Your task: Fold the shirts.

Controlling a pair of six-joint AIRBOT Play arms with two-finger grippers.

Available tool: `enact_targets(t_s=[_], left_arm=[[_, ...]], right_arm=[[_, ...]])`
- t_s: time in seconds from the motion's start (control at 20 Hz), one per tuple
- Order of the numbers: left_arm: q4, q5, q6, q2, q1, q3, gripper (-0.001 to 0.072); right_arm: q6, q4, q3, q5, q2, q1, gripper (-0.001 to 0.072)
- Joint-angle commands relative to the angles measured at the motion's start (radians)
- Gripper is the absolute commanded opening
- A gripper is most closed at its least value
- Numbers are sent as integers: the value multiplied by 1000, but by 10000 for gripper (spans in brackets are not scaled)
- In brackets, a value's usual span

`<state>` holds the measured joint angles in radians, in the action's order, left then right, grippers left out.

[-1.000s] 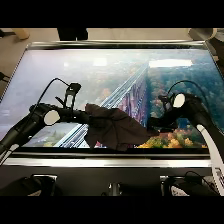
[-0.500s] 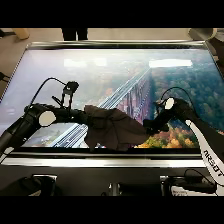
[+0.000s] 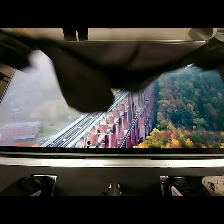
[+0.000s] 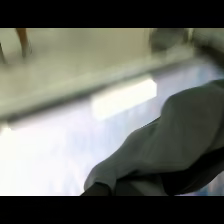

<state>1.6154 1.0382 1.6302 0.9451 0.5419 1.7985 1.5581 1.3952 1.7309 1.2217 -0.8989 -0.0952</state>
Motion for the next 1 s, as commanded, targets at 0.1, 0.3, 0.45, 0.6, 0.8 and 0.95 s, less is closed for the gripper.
enact_targets(t_s=[0.1, 0.3, 0.45, 0.6, 0.8, 0.95], left_arm=[[66, 93, 64, -89, 0, 217, 29], [172, 257, 64, -72, 0, 136, 29], [190, 258, 65, -31, 0, -35, 29], [188, 225, 64, 48, 0, -309, 29], [167, 1, 157, 229, 0, -653, 29], [90, 19, 214, 424, 0, -679, 50]], right_arm=[[140, 115, 138, 101, 228, 0, 26], [97, 173, 137, 279, 174, 0, 26], [71, 172, 101, 501, 44, 0, 26], [72, 161, -129, 493, -68, 0, 27], [149, 126, -560, 71, -181, 0, 27], [203, 53, -659, -12, -280, 0, 27]])
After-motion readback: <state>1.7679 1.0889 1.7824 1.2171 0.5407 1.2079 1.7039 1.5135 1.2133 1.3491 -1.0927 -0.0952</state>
